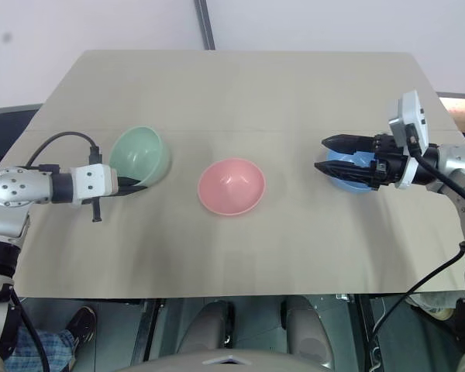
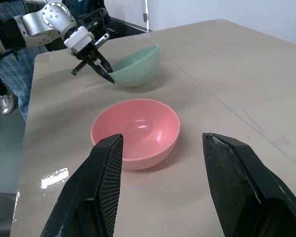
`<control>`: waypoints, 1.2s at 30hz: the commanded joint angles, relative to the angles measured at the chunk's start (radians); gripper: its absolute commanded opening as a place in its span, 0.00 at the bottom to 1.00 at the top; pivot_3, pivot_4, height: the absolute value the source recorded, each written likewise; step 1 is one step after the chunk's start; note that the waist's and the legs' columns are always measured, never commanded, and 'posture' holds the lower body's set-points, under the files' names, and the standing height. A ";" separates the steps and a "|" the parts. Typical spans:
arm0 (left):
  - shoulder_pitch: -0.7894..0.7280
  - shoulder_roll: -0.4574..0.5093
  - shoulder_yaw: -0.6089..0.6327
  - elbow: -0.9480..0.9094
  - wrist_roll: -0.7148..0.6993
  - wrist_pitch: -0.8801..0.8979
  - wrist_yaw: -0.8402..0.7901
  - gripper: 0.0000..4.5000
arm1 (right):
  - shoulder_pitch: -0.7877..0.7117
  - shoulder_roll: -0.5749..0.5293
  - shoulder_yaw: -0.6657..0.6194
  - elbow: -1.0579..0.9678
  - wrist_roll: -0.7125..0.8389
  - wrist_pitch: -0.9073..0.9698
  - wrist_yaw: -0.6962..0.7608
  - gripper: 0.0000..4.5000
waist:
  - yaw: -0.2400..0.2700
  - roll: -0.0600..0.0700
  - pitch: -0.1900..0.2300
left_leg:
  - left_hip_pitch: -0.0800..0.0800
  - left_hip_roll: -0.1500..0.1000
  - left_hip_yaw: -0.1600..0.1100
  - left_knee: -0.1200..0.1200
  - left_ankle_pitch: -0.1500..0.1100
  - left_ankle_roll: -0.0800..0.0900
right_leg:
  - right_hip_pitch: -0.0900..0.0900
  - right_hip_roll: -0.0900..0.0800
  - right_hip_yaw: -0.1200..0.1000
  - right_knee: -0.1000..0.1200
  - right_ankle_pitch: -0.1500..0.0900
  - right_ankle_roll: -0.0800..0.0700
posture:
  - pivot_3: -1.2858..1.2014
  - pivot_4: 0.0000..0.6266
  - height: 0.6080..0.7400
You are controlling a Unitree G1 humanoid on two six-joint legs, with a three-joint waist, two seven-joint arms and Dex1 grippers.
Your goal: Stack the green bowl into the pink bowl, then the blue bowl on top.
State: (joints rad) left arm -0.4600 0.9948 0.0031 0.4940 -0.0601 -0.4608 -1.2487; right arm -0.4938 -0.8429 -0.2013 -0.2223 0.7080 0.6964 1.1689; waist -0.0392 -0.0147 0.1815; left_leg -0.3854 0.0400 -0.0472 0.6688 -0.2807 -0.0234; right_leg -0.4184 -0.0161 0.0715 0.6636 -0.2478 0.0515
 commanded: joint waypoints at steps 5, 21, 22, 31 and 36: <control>-0.063 0.057 0.021 -0.231 -0.154 0.088 -0.141 0.02 | -0.009 -0.015 -0.012 -0.033 0.027 -0.007 0.001 0.63 | 0.002 0.000 0.000 | -0.001 0.000 -0.001 0.001 0.000 0.000 | 0.000 0.000 -0.001 0.000 0.000 0.000 | 0.52 0.24 1.00; -0.308 -0.062 -0.236 -0.321 -0.165 0.011 -0.365 0.02 | -0.016 0.012 0.016 -0.028 0.023 -0.031 0.001 0.63 | 0.003 0.000 0.000 | -0.001 0.000 -0.002 0.003 0.000 0.000 | 0.001 0.001 -0.001 0.001 0.000 0.000 | 0.52 0.24 1.00; -0.324 -0.077 -0.251 -0.301 -0.160 -0.002 -0.365 0.02 | -0.014 0.009 0.018 -0.031 0.024 -0.031 0.005 0.63 | 0.005 0.000 0.000 | -0.001 0.000 -0.002 0.004 0.000 0.000 | 0.001 0.001 -0.001 0.001 0.000 0.000 | 0.52 0.24 1.00; -0.474 -0.184 -0.383 -0.073 -0.106 -0.194 -0.366 0.02 | -0.009 0.016 0.016 -0.035 0.014 -0.040 -0.014 0.63 | -0.001 0.000 0.000 | -0.002 -0.001 -0.002 0.004 0.000 0.000 | 0.001 0.000 -0.001 0.001 0.000 0.000 | 0.52 0.24 1.00; -0.488 -0.164 -0.479 -0.102 -0.174 -0.222 -0.366 0.02 | 0.004 0.013 0.010 -0.042 0.019 -0.045 -0.021 0.63 | 0.000 0.000 0.000 | -0.002 -0.001 -0.002 0.004 0.000 0.000 | 0.001 0.000 -0.001 0.001 0.000 0.000 | 0.52 0.24 1.00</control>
State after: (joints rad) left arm -0.9259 0.8143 -0.4619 0.4229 -0.1916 -0.6602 -1.6105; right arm -0.4862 -0.8207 -0.1663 -0.2270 0.7133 0.6674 1.1507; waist -0.0393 -0.0147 0.1816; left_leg -0.3874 0.0391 -0.0494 0.6727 -0.2806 -0.0233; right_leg -0.4177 -0.0158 0.0705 0.6645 -0.2477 0.0517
